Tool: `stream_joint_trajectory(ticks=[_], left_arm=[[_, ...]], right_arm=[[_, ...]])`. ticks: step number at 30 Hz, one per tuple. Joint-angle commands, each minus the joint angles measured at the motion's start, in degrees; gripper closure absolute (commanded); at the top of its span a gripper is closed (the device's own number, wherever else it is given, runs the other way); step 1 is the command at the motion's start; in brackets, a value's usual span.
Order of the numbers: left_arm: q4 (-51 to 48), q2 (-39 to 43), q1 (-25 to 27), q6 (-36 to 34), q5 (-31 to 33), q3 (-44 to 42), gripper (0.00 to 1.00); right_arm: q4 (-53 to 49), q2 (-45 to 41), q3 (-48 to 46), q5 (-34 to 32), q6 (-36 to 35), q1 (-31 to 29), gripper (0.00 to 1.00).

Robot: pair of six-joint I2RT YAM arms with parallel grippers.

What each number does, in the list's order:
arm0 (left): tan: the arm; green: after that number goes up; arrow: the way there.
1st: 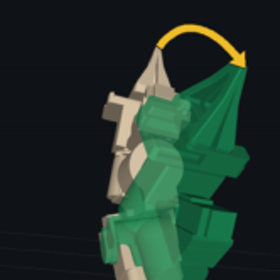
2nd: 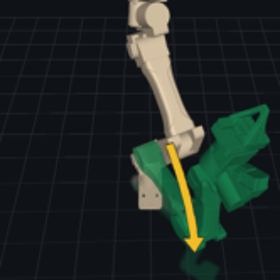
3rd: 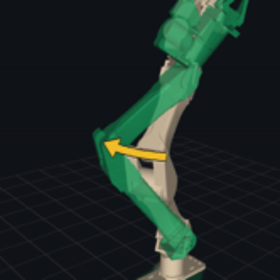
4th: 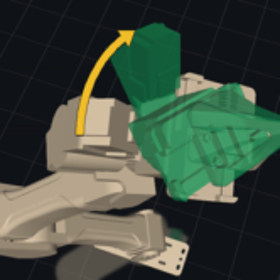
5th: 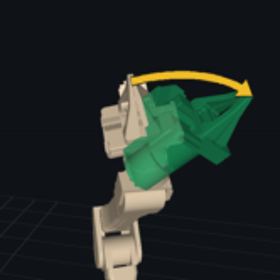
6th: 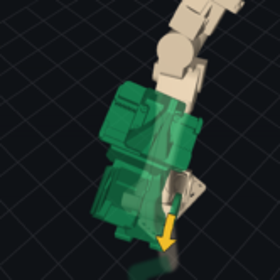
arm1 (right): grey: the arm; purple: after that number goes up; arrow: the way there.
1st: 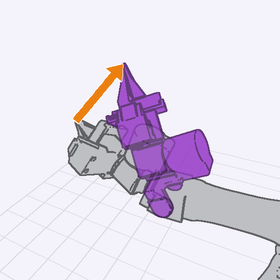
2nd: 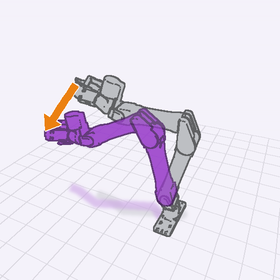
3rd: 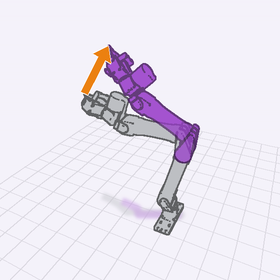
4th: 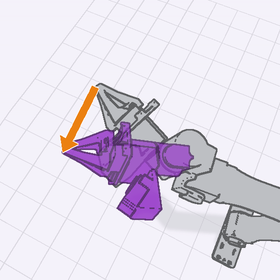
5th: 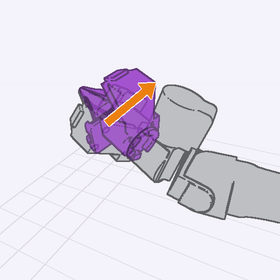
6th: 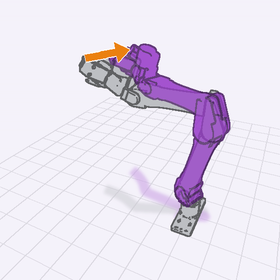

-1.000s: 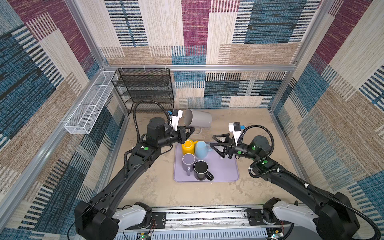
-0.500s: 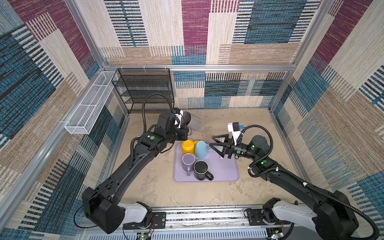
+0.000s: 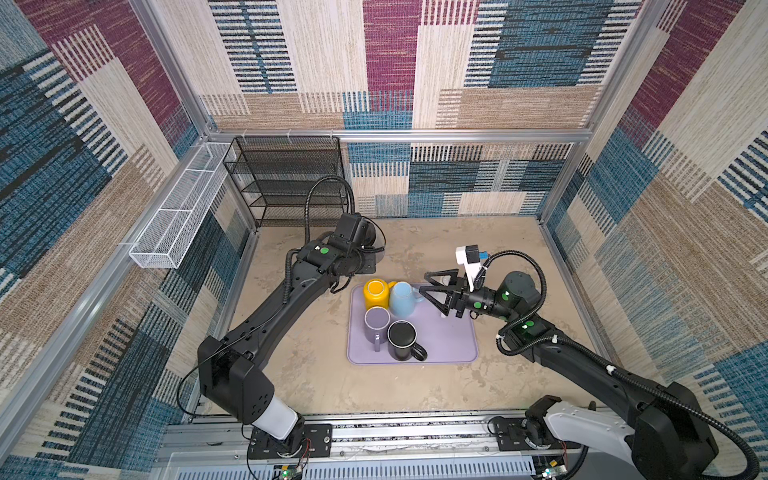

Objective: Turn the mug right side up
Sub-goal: 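Turn the grey mug mouth up with the left gripper while the right gripper draws back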

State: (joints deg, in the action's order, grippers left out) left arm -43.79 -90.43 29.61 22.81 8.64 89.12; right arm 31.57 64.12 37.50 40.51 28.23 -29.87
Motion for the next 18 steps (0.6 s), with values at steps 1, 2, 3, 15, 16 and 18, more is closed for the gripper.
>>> stream_joint_trajectory(ticks=[1,2,3,15,16,18], left_arm=[[1.1,-1.8,0.0,0.1,3.6,1.7,1.0],[1.1,-2.6,-0.1,0.2,3.8,2.0,1.0],[1.0,-3.4,-0.1,0.2,4.1,2.3,1.0],[1.7,-13.5,-0.9,1.1,7.3,6.8,1.0],[2.0,-13.9,-1.1,1.2,7.5,6.9,1.0],[2.2,-14.8,-1.5,1.3,7.7,7.1,1.0]], right_arm=[[0.1,0.0,0.1,-0.2,-0.5,0.1,0.29],[-0.1,0.0,0.2,-0.3,-0.4,0.0,0.29],[-0.2,0.0,0.3,-0.4,-0.5,0.0,0.29],[-3.2,-1.4,0.2,-1.4,-1.9,0.1,0.3],[-3.4,-1.4,0.2,-1.5,-2.0,0.0,0.3],[-3.6,-1.3,0.2,-1.5,-2.1,0.2,0.3]])
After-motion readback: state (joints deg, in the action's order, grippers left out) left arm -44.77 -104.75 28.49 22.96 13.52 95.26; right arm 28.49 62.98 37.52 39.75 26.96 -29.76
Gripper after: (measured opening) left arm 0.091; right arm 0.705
